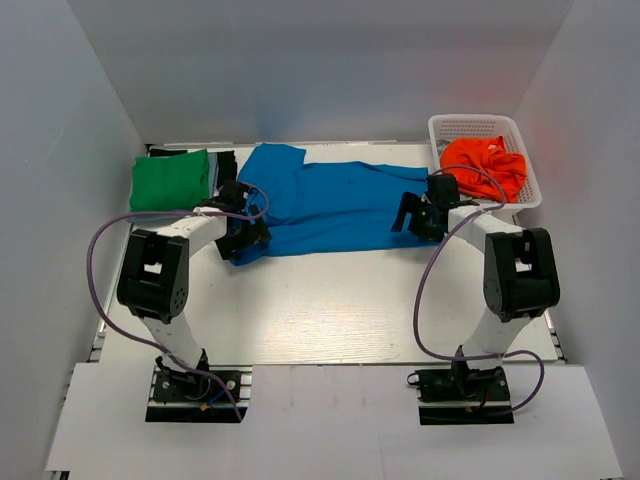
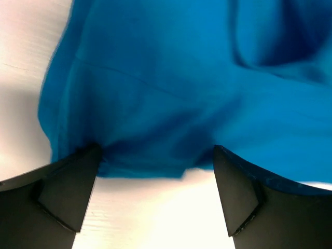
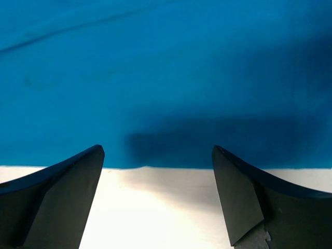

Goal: Fold and stack the t-shirts
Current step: Fold the flattened tshirt in 1/3 of the way

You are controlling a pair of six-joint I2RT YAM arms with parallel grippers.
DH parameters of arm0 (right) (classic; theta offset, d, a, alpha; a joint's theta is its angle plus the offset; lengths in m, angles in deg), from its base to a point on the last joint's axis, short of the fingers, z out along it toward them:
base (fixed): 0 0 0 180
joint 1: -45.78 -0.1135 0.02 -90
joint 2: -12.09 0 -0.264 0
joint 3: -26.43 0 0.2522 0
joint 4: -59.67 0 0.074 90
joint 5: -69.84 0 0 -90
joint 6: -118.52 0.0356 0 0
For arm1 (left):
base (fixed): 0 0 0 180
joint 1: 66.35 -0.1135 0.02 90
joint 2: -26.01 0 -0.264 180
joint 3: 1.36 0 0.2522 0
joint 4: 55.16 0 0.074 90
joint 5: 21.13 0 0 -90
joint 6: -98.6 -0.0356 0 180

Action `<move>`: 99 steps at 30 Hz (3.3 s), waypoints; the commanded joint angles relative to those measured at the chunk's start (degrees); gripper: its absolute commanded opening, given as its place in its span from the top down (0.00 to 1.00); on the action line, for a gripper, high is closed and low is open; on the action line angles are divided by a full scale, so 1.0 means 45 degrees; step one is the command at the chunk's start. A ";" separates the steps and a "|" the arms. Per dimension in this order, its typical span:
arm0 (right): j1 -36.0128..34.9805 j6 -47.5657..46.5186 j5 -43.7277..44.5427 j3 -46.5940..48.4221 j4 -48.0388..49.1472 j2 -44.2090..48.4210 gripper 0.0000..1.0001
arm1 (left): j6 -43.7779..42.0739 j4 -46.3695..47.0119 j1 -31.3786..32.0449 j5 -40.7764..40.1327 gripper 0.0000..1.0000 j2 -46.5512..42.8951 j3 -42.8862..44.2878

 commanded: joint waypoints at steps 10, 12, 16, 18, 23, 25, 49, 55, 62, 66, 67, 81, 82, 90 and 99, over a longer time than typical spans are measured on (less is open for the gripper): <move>0.0381 0.1183 0.3127 0.0075 -0.0853 -0.1619 0.10 | 0.0976 -0.1316 -0.0488 -0.2805 0.00 0.1166 -0.0718; 0.0420 0.1399 0.3443 -0.0274 -0.0912 -0.1250 0.10 | 0.0977 -0.1435 -0.0625 -0.3096 0.00 0.0661 -0.0856; 0.0518 0.1381 0.3679 -0.0648 -0.0795 -0.0701 0.10 | 0.1095 -0.1319 -0.0743 -0.2864 0.00 -0.0062 -0.1499; 0.0499 0.1245 0.3387 -0.0745 -0.0755 -0.0429 0.10 | 0.1095 -0.1318 -0.0743 -0.2376 0.00 -0.0238 -0.1811; 0.0421 0.1476 0.2624 -0.1818 -0.0756 0.0431 0.10 | 0.1775 -0.1920 -0.0743 -0.1769 0.00 -0.1504 -0.3138; 0.0439 0.1634 0.2527 -0.2789 -0.0814 0.1326 0.10 | 0.2283 -0.2351 -0.0626 -0.1769 0.00 -0.2228 -0.3955; 0.0050 0.1283 0.0261 -0.6351 -0.0326 1.0081 0.10 | 0.1369 0.0029 0.0095 0.2802 0.00 -0.7768 -0.5214; 0.0069 0.1439 0.0358 -0.6312 -0.0209 0.9651 0.10 | 0.1134 0.0945 0.0233 0.2332 0.16 -0.5887 -0.4529; 0.0147 0.1382 0.0729 -0.6078 -0.0325 0.9027 0.10 | 0.1017 0.1008 0.0351 0.1707 0.65 -0.3934 -0.3650; 0.0128 0.1400 0.0691 -0.5824 -0.0229 0.8772 0.10 | 0.1017 0.0694 0.0467 0.1707 1.00 -0.3269 -0.2869; 0.0147 0.1420 0.0671 -0.5804 -0.0209 0.8695 0.10 | 0.0881 0.0694 0.0468 0.1707 1.00 -0.3268 -0.2693; 0.0147 0.1362 0.0671 -0.5902 -0.0111 0.8596 0.10 | -0.1230 0.0774 0.1269 0.1827 1.00 -0.1161 -0.0662; 0.0128 0.1381 0.0690 -0.5921 -0.0092 0.8596 0.10 | -0.1539 0.0637 0.1443 0.1824 1.00 -0.0888 -0.0486; 0.0089 0.1225 0.0574 -0.5707 -0.0052 0.8401 0.10 | -0.2323 -0.0359 0.2459 0.0615 0.68 0.0735 0.1760; -0.0399 0.0775 0.0906 -0.5414 0.0278 0.8070 0.10 | -0.1542 -0.0947 0.2577 -0.0656 0.00 -0.0961 0.2230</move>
